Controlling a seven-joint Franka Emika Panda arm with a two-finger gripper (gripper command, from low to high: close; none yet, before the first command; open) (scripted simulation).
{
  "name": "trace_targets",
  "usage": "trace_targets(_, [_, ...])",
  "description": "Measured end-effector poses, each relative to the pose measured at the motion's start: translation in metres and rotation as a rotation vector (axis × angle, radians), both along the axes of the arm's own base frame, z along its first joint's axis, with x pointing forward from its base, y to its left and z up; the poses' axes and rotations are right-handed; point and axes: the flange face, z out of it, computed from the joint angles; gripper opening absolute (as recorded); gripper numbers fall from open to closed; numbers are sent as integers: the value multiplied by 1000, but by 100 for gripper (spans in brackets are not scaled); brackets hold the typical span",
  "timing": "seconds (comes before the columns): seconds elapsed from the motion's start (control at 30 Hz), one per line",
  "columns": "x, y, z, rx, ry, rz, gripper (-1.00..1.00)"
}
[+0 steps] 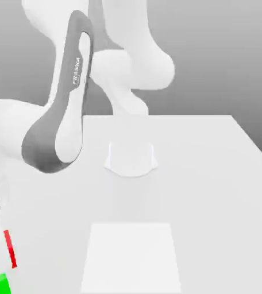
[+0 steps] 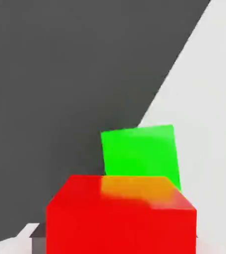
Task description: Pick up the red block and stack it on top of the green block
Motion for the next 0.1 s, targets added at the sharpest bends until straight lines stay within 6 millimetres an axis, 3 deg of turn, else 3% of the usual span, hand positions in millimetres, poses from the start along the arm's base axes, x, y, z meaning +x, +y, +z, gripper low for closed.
trace_targets(0.1, [0,0,0,0,0,0,100])
